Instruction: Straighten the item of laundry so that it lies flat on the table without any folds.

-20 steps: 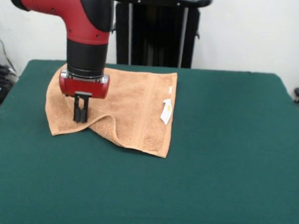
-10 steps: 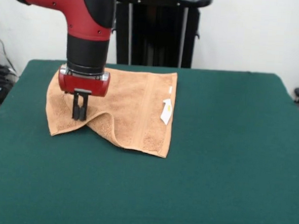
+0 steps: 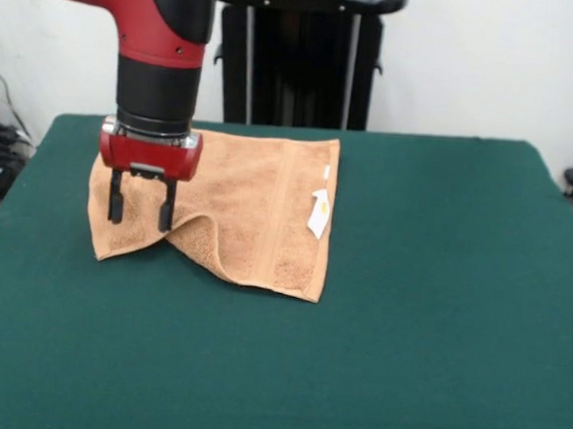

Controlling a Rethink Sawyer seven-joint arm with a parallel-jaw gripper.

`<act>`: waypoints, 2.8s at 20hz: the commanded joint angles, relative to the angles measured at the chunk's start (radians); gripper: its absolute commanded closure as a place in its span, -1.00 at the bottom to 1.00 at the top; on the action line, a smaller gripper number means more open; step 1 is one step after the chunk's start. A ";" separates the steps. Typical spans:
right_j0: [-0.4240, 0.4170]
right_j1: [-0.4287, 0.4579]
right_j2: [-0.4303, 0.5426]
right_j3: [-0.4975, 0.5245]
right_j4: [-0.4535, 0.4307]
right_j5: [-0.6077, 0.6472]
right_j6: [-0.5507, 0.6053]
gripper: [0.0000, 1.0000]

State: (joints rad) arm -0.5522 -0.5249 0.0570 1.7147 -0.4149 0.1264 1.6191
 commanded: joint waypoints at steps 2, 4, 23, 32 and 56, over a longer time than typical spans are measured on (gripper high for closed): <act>0.012 0.062 0.031 0.043 0.045 0.072 0.144 -1.00; 0.020 0.062 0.017 0.040 0.046 0.085 0.143 -1.00; 0.030 0.257 -0.046 -0.074 0.024 0.002 0.143 -1.00; 0.015 0.280 -0.050 -0.075 0.037 -0.050 0.163 1.00; -0.030 0.224 -0.016 -0.073 0.085 0.005 0.108 1.00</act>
State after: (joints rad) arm -0.5470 -0.4289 0.0236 1.6703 -0.3288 0.0979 1.6191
